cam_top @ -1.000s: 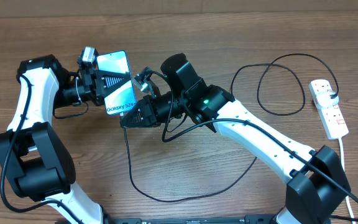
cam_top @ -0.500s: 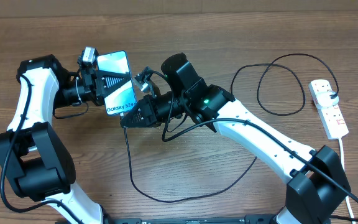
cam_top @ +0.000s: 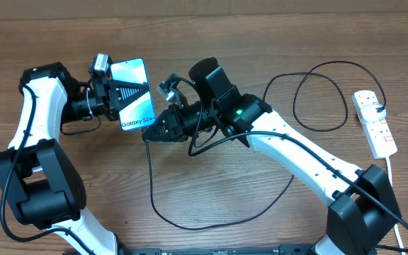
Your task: Plug charger to phone and switch on socket
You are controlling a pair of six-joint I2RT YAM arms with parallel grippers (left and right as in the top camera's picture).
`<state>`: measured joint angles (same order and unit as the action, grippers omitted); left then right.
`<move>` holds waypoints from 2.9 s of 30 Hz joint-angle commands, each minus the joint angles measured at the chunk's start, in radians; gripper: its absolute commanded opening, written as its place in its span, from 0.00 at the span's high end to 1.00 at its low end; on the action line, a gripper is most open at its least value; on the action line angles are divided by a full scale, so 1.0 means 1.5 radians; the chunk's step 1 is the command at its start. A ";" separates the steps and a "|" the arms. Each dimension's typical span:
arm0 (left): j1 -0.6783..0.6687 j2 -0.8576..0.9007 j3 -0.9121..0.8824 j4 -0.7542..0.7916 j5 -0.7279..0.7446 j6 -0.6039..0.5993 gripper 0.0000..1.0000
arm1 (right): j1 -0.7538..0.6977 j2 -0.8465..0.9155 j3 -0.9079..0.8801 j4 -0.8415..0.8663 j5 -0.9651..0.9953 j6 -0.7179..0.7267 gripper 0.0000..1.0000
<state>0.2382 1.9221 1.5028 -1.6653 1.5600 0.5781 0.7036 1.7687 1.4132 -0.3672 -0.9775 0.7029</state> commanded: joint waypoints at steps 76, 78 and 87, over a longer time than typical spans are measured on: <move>-0.001 -0.017 0.003 0.019 0.014 -0.051 0.96 | 0.008 -0.017 0.004 0.025 0.000 -0.012 0.96; -0.001 -0.017 0.003 0.019 0.014 -0.051 0.96 | 0.005 -0.017 0.004 0.025 -0.002 -0.012 0.96; -0.001 -0.017 0.003 0.019 0.014 -0.050 0.96 | -0.019 -0.017 0.004 0.023 -0.012 0.004 0.96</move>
<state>0.2375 1.9221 1.5028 -1.6325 1.5585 0.4995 0.7040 1.7687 1.4132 -0.3428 -1.0237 0.6884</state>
